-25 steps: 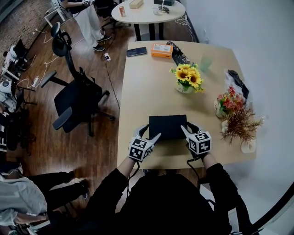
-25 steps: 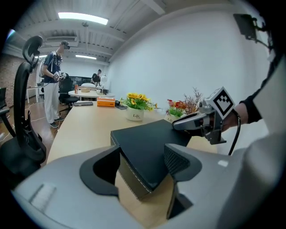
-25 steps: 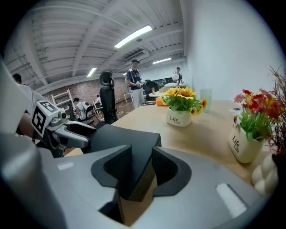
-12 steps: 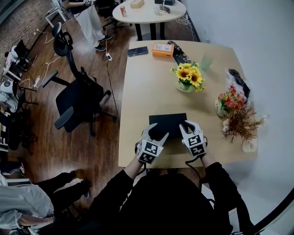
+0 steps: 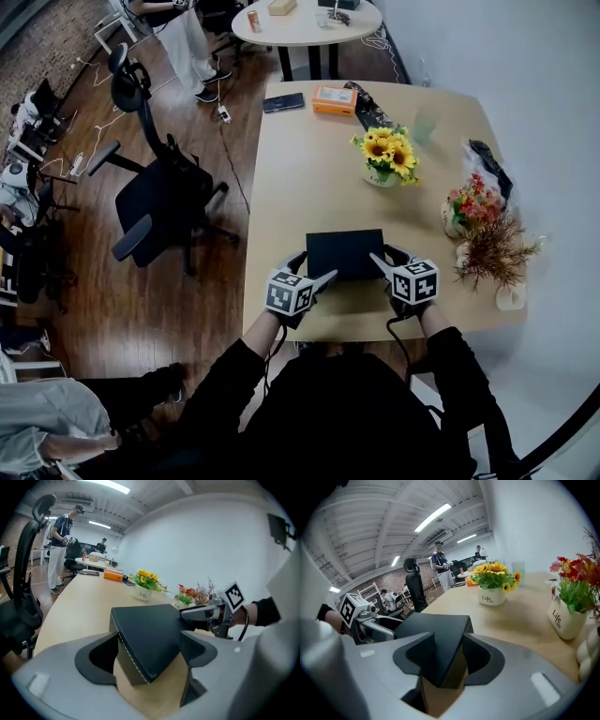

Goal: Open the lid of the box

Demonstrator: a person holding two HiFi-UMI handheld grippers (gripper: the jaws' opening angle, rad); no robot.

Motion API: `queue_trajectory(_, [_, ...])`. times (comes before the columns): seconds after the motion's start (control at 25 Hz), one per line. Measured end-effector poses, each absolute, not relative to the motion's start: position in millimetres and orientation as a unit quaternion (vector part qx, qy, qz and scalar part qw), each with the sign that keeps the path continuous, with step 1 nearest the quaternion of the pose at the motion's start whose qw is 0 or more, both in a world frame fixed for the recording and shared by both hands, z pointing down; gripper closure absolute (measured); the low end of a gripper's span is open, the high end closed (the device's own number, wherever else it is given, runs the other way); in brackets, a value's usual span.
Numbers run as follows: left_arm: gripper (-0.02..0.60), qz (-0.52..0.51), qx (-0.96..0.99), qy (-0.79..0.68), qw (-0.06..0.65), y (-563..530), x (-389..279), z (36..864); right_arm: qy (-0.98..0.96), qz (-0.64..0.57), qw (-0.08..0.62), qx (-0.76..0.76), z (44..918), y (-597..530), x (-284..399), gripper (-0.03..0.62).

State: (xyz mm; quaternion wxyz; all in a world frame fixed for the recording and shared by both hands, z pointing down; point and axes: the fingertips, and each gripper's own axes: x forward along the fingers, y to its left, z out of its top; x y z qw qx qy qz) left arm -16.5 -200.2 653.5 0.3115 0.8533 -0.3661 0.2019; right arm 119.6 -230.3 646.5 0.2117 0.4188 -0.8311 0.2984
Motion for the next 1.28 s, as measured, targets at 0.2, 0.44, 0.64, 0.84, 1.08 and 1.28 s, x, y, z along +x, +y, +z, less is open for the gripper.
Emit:
queue_trajectory(0.2, [0.189, 0.222, 0.862, -0.362, 0.278, -201, -16, 654, -0.825, 0.312, 0.224, 0.414, 648, -230, 120, 0.405])
queue_trajectory(0.44, [0.189, 0.198, 0.875, -0.371, 0.24, -197, -16, 651, -0.841, 0.265, 0.251, 0.399, 645, -226, 117, 0.402])
queue_trajectory(0.64, [0.189, 0.185, 0.881, -0.376, 0.22, -194, -16, 650, -0.851, 0.235, 0.238, 0.404, 643, -223, 117, 0.402])
queue_trajectory(0.84, [0.189, 0.184, 0.884, -0.379, 0.203, -194, -16, 648, -0.856, 0.209, 0.241, 0.408, 641, -222, 117, 0.402])
queue_trajectory(1.08, [0.189, 0.182, 0.888, -0.383, 0.175, -192, -16, 645, -0.86, 0.18, 0.248, 0.407, 640, -221, 115, 0.402])
queue_trajectory(1.28, [0.189, 0.18, 0.89, -0.386, 0.161, -193, -16, 644, -0.86, 0.164, 0.255, 0.41, 639, -221, 114, 0.401])
